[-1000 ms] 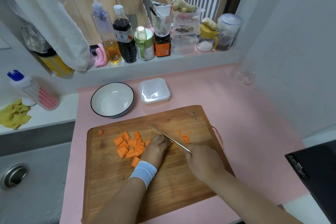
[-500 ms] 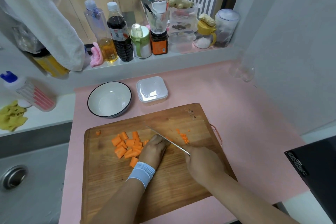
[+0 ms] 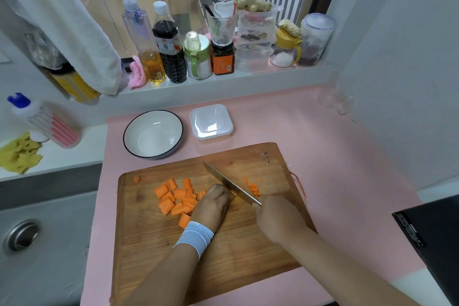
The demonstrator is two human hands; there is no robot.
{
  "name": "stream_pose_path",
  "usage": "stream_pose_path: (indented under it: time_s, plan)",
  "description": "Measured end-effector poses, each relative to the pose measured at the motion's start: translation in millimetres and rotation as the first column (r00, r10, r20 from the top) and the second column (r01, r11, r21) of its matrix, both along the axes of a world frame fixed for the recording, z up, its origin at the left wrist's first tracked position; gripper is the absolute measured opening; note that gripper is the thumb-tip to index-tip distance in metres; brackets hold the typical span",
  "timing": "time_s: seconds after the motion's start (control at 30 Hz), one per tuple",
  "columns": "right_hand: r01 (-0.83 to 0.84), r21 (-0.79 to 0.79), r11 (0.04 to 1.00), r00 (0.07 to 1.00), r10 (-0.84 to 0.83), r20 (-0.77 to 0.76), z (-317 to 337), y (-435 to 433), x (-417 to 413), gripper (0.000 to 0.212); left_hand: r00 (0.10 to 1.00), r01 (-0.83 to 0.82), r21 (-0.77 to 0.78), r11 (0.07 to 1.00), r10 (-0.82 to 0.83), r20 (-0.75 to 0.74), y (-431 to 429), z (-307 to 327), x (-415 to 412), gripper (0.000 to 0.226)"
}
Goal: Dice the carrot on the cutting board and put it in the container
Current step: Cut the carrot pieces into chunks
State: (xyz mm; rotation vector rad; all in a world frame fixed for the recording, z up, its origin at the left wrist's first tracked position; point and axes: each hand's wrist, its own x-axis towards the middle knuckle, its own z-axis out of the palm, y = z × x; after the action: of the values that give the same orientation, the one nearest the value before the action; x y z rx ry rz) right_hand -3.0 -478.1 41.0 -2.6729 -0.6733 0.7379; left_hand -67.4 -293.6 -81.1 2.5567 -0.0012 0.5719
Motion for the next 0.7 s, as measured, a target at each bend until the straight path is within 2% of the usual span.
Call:
stream_pose_path:
  time_s: [0.13,0.37,0.7]
  plan:
    - [0.000,0.004,1.000,1.000,0.000,-0.008,2,0,-4,0.033,1.000,-0.003,0.000,1.000,0.003,0.009,0,0,1,0.021]
    - [-0.053,-0.004,0.999,0.996,0.053,0.076,6,-5,-12,0.027,1.000,-0.005,-0.004,1.000,0.005,0.021,0,0,1,0.023]
    - [-0.033,-0.007,0.999,0.999,0.033,-0.006,2,1,-4,0.025,0.999,-0.036,-0.028,0.999,0.037,0.032,-3,5,2,0.026]
